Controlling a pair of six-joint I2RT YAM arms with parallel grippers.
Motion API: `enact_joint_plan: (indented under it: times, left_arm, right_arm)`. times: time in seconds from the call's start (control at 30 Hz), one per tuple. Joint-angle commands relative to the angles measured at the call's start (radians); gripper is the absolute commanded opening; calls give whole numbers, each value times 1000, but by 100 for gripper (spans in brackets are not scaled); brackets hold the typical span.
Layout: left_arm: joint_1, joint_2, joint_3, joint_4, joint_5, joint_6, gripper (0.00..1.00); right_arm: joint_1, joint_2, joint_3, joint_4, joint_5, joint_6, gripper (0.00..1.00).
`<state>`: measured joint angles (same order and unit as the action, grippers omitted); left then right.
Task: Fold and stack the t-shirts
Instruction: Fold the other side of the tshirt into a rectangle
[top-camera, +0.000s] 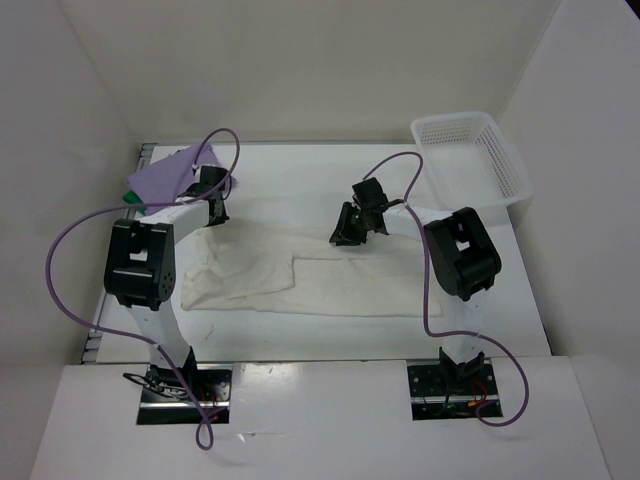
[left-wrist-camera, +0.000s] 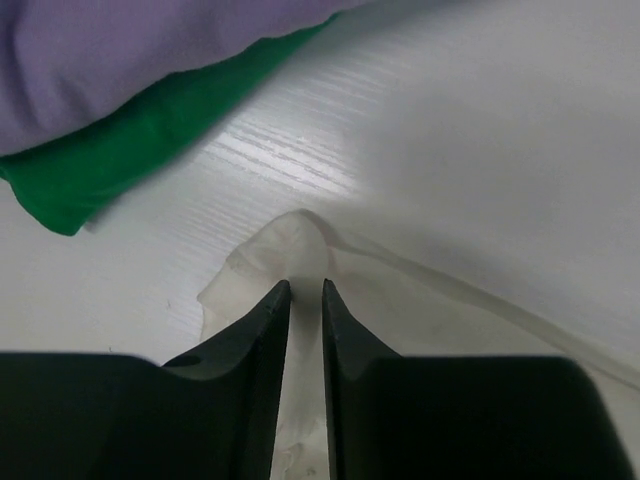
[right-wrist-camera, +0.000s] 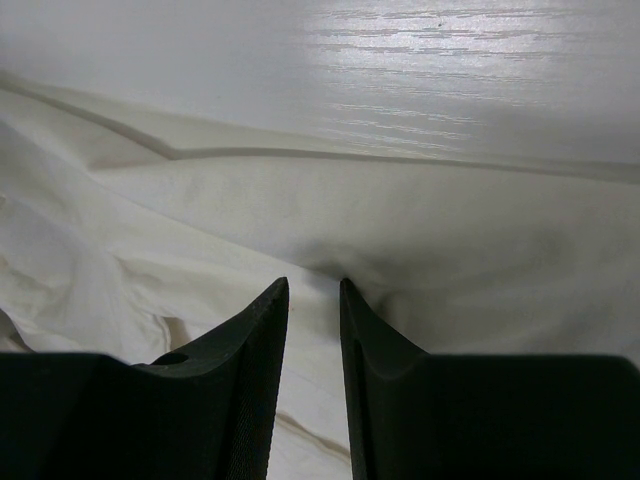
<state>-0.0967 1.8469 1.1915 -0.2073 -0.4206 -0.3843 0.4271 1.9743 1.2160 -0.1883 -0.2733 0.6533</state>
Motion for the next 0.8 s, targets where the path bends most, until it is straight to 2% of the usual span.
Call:
enact_joint_plan:
  times: [0.0, 0.1, 0.13, 0.17, 0.33, 0.37, 0.47, 0.53, 0.6, 0.77]
  left_arm:
    - [0, 35, 54, 16, -27, 30, 25]
    - [0, 46, 54, 16, -37, 30, 17]
    - [0, 46, 65, 16, -64, 30, 11]
    - [0, 46, 65, 16, -64, 39, 9]
    - [9, 35, 40, 25, -64, 39, 5]
    - [9, 20, 27, 35, -54, 39, 8]
    - [9, -6, 13, 46, -35, 39, 37]
    - [9, -33, 2, 60, -24, 30, 46]
    - [9, -52, -21, 74, 0, 30, 46]
    - [9, -31, -21, 85, 16, 39, 35]
  right_arm:
    - [-21, -6, -38, -59, 69, -40, 34]
    - [-21, -6, -38, -59, 69, -40, 34]
    - [-21, -6, -38, -59, 69, -40, 34]
    - [-21, -6, -38, -59, 69, -40, 34]
    - [-30, -6, -38, -59, 69, -49, 34]
    - [-30, -6, -38, -59, 69, -49, 34]
    - [-30, -6, -38, -59, 60, -49, 34]
    - [-30, -6, -38, -59, 60, -49, 34]
    - [-30, -6, -38, -59, 60, -49, 34]
    - [-30, -6, -38, -59, 60, -49, 34]
